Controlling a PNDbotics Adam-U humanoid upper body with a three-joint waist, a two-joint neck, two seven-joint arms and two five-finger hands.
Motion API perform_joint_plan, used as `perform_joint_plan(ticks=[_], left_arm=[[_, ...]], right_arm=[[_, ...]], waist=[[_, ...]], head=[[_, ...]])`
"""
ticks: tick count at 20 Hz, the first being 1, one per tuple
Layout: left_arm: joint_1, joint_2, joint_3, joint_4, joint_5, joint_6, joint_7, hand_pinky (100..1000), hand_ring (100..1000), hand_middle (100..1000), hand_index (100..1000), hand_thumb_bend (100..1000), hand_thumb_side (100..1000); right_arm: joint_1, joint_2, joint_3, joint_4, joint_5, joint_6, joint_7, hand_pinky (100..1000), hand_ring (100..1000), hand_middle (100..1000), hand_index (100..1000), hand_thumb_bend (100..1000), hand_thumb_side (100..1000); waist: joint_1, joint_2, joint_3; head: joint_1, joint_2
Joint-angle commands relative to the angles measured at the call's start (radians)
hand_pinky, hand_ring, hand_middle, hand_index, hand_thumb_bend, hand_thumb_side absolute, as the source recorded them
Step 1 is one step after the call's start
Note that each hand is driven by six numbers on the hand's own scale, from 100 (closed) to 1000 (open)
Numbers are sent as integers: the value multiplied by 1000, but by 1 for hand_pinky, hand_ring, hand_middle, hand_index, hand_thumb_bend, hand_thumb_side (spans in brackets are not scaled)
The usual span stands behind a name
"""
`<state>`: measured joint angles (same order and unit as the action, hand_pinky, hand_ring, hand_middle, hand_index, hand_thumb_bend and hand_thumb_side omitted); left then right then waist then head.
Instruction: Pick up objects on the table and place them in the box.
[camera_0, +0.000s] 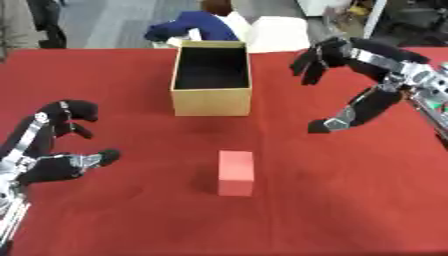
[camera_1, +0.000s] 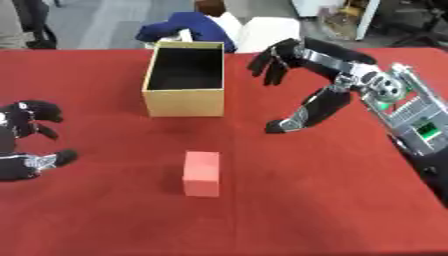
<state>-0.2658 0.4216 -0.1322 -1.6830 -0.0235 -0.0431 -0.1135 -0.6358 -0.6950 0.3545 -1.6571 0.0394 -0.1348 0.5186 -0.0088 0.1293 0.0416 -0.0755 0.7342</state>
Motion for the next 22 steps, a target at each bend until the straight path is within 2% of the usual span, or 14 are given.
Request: perform_joint_plan(ticks=[1, 10, 22], left_arm=[[-17, 11, -1, -15, 6, 1, -4, 556, 708, 662, 732, 792, 249], [-20, 6, -7, -13, 8, 2, -9, 556, 710, 664, 734, 782, 259], [-24, 1, -13, -10, 8, 3, -15, 556, 712, 665, 736, 772, 263]], right_arm=[[-32, 3, 23, -3, -13, 2, 48, 637, 665, 705, 820, 632, 100], [-73, 97, 80, 79, 34, -6, 141, 645, 674, 712, 819, 634, 100], [-87, 194, 95, 210, 132, -40, 159, 671, 697, 727, 828, 649, 101]], waist=[[0, -10, 2], [1, -12, 8], [-1, -12, 15]], head=[[-6, -1], [-12, -2], [-15, -2]])
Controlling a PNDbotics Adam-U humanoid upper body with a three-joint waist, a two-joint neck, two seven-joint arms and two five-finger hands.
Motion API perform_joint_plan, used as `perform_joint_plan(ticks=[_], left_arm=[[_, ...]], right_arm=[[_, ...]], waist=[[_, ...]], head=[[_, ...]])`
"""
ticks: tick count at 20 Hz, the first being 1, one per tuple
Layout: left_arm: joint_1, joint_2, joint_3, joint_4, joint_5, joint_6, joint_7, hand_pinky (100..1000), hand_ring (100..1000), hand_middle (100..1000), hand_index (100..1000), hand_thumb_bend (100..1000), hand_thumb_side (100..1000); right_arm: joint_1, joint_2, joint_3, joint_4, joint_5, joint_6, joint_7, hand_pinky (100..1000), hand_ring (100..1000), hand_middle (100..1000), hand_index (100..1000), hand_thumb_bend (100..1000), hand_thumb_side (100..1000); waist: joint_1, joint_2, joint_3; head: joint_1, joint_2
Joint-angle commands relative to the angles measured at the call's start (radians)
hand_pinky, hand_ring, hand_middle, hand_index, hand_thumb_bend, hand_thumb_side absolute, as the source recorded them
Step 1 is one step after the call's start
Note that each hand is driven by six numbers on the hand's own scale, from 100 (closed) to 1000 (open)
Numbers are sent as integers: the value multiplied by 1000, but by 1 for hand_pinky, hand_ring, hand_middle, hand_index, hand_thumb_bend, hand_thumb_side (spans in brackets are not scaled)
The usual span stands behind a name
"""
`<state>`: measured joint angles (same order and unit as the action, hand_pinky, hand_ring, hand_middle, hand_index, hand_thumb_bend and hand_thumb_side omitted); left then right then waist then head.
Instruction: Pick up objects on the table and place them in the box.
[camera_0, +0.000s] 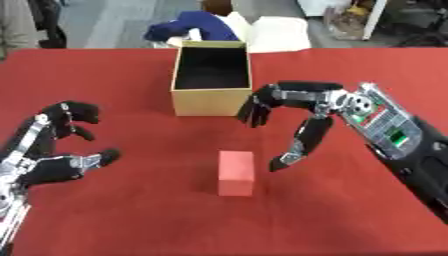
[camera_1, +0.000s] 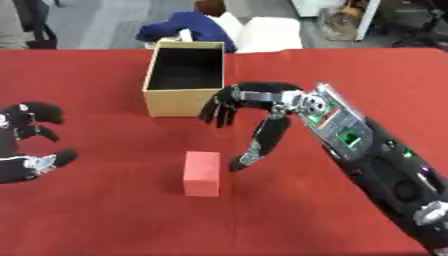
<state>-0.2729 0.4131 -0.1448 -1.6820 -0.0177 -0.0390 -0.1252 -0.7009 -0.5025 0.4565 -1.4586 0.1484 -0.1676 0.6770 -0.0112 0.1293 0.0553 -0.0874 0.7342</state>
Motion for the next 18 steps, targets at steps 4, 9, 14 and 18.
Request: perform_joint_plan(ticks=[4, 9, 14, 18], left_arm=[[-18, 9, -2, -10, 3, -1, -4, 556, 713, 666, 737, 769, 264], [-16, 8, -2, -8, 4, 0, -5, 555, 714, 666, 737, 763, 265], [-16, 7, -3, -7, 5, 0, -6, 555, 715, 667, 738, 760, 266], [-16, 7, -4, -6, 5, 0, -6, 556, 716, 668, 739, 758, 267]], right_arm=[[-22, 23, -4, 40, 60, -16, 4, 683, 703, 731, 829, 658, 108], [-17, 44, -1, 68, 101, -28, 9, 686, 706, 733, 830, 665, 109], [-12, 61, 4, 80, 129, -40, 19, 686, 706, 734, 830, 671, 113], [-6, 75, 8, 88, 141, -46, 25, 685, 705, 734, 831, 673, 115]], waist=[[2, -12, 1], [3, -11, -2], [2, -10, -4], [2, -10, -5]], head=[[-4, -2], [-4, 1], [-3, 2], [-4, 3]])
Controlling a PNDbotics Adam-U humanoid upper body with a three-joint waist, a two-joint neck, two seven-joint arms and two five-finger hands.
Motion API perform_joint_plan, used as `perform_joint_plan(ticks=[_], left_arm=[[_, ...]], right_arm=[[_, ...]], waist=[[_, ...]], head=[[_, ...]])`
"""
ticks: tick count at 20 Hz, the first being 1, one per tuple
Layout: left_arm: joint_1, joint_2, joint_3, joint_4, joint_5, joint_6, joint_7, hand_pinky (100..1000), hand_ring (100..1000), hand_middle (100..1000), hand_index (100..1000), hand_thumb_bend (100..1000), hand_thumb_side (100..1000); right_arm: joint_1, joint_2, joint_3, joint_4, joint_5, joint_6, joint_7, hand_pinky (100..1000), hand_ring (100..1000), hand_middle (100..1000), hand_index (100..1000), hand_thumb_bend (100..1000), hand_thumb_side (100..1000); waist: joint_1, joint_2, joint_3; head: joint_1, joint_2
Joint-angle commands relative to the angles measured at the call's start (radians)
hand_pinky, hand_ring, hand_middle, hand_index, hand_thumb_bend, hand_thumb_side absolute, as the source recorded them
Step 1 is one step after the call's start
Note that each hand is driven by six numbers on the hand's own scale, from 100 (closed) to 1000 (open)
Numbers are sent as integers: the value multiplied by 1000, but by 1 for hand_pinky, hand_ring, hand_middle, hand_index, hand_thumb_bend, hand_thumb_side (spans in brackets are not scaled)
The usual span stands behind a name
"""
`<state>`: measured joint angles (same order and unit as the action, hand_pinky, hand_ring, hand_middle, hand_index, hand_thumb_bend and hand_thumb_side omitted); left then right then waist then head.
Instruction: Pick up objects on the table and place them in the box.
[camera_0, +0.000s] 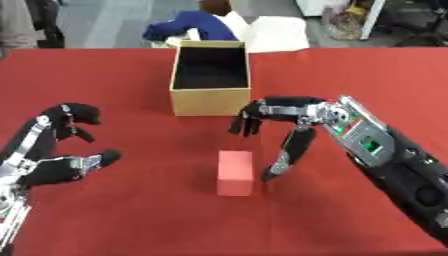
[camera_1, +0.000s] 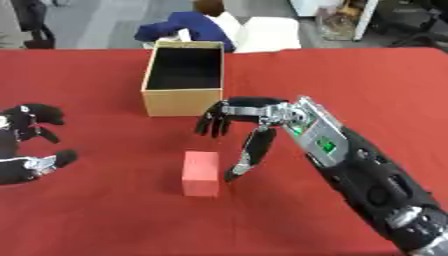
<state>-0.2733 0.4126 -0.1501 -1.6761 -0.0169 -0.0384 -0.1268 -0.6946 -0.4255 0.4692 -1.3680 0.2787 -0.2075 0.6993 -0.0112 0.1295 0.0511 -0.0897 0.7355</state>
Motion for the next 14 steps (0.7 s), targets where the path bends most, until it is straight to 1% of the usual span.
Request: perform_joint_plan(ticks=[1, 14], left_arm=[[-15, 7, 2, -12, 4, -1, -4, 556, 716, 668, 739, 757, 268], [-16, 5, -2, -11, 7, -1, -8, 556, 719, 670, 737, 747, 270]], right_arm=[[-11, 1, -4, -1, 14, -7, 4, 685, 705, 734, 831, 673, 115], [-7, 39, 1, 21, 37, -15, 9, 681, 702, 733, 831, 670, 126]], waist=[[2, -10, -1], [4, -9, -6]], head=[[-1, 2], [-4, 5]])
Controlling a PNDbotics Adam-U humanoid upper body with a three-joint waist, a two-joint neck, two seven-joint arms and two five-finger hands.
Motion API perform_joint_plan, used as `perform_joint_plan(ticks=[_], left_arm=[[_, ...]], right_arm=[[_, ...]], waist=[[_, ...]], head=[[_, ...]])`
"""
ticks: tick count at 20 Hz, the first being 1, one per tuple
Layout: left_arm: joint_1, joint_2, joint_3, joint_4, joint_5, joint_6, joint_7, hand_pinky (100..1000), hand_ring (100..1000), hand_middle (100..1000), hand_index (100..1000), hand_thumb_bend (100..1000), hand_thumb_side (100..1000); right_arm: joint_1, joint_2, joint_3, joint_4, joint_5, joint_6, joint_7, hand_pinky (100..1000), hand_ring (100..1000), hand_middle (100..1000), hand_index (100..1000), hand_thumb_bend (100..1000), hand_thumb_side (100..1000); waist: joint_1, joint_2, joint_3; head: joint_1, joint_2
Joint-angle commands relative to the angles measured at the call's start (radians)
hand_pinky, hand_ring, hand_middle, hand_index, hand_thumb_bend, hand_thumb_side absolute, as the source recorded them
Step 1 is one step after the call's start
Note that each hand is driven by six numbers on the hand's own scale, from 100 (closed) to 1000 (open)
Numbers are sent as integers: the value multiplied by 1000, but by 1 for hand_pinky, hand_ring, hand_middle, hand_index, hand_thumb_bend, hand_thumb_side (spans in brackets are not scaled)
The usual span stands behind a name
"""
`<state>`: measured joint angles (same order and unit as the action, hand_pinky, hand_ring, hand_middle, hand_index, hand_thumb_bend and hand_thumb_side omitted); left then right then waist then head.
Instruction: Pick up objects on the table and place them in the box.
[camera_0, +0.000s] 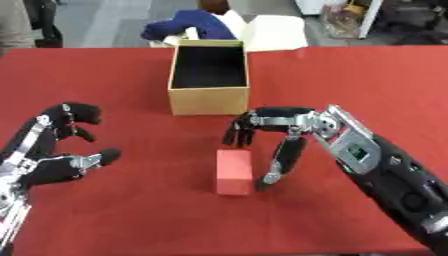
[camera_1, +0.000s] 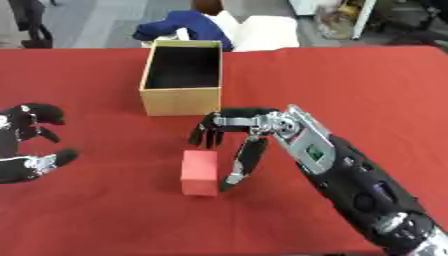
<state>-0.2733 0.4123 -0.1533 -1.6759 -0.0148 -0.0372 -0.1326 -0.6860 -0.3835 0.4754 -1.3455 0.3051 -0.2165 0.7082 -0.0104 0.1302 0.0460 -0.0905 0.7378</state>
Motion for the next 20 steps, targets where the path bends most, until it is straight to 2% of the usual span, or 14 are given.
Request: perform_joint_plan(ticks=[1, 13, 19, 20], left_arm=[[-16, 5, 1, -11, 5, -2, -3, 556, 719, 670, 737, 745, 271], [-16, 2, -3, -9, 7, -2, -6, 556, 721, 672, 738, 729, 275], [-17, 3, -4, -9, 7, -1, -7, 556, 722, 673, 738, 722, 277], [-17, 2, -4, -9, 8, -1, -7, 556, 722, 673, 738, 720, 278]], right_arm=[[-16, 0, -5, 1, 13, -6, -1, 681, 702, 733, 830, 669, 126], [-9, 39, -10, 55, 103, -42, -29, 675, 664, 711, 811, 651, 122], [-8, 47, -13, 64, 153, -64, -60, 648, 590, 634, 770, 652, 106], [-8, 48, -14, 63, 162, -66, -71, 635, 555, 598, 743, 584, 188]], waist=[[4, -10, -1], [6, -8, -3], [8, -8, -2], [8, -8, -2]], head=[[-4, 3], [-6, 5], [-9, 8], [-8, 8]])
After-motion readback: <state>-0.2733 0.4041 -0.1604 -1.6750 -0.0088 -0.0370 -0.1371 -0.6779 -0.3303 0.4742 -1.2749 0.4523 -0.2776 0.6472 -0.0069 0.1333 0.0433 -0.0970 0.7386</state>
